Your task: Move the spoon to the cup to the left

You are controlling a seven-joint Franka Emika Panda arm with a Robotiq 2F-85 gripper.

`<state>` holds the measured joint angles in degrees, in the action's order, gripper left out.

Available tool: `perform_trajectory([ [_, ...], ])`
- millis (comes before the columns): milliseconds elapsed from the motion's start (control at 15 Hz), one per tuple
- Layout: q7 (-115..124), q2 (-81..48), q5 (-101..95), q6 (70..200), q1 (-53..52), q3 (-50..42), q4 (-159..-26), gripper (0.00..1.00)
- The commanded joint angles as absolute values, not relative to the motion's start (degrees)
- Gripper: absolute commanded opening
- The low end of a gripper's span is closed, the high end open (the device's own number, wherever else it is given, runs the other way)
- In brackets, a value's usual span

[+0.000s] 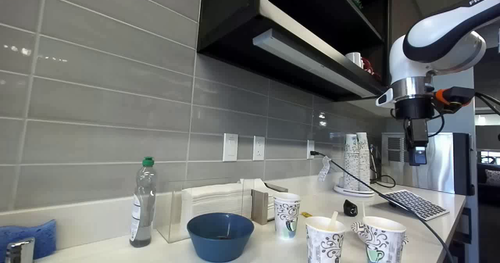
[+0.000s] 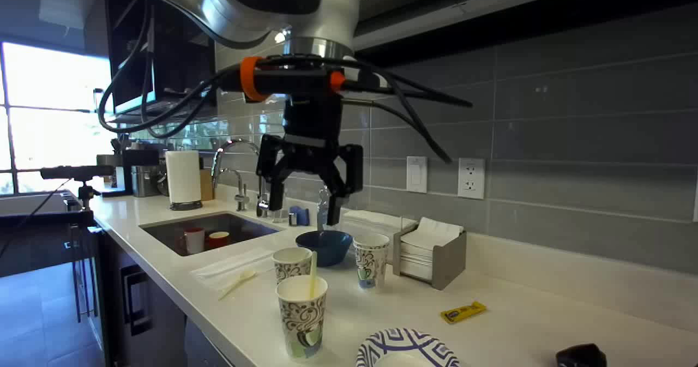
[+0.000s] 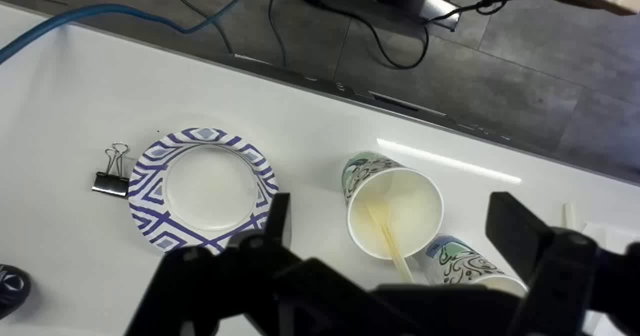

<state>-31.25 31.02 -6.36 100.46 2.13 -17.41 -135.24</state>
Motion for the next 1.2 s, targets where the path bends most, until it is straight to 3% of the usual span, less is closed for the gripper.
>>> perform_trajectory([
  [0, -31.61, 30.85, -5.97, 100.38, 2.99, -16.69, -135.14, 1.00],
  [667, -31.61, 30.85, -5.97, 100.38, 2.99, -16.69, -135.14, 1.00],
  [1133, -26.59, 27.40, 12.13, 102.98, -0.63, -14.95, -133.99, 1.00],
])
